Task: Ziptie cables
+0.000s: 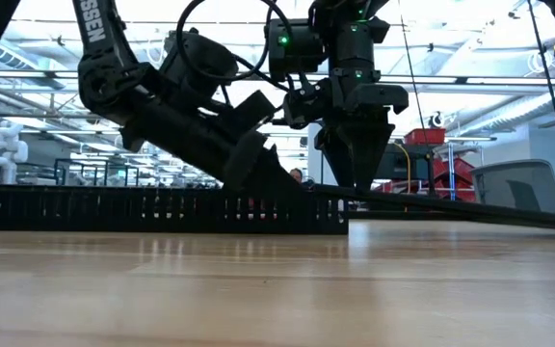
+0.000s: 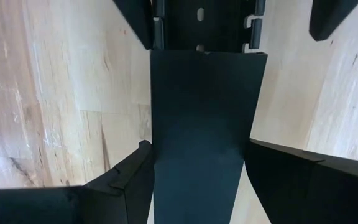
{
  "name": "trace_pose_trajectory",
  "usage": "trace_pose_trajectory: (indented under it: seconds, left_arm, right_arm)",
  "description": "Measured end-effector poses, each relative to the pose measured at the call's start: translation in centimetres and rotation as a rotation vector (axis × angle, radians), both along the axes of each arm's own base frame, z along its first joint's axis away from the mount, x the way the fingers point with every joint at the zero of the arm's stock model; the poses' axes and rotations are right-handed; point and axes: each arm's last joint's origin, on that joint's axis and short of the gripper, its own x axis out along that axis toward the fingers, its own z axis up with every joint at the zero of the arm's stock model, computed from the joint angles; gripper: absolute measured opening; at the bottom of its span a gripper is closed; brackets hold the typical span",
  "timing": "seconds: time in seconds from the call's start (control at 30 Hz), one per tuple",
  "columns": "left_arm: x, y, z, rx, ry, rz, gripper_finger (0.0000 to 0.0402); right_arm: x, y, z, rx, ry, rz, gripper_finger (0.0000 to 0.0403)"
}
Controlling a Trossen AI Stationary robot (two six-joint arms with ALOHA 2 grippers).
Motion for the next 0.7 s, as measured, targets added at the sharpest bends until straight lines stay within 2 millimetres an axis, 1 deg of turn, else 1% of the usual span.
trace_pose_trajectory:
  seconds: [0.53, 0.7]
  left_arm:
    - [0.01, 0.03, 0.09, 0.006, -0.005, 0.017, 0.0378]
    - [0.00, -0.07, 0.06, 0.004, -0.002, 0.012, 0.0357]
  right_arm:
    - [-0.01, 0.05, 0.02, 0.008, 0.001, 0.000, 0.0213]
    - [-0.01, 0.05, 0.01, 0.008, 0.002, 0.000, 0.0213]
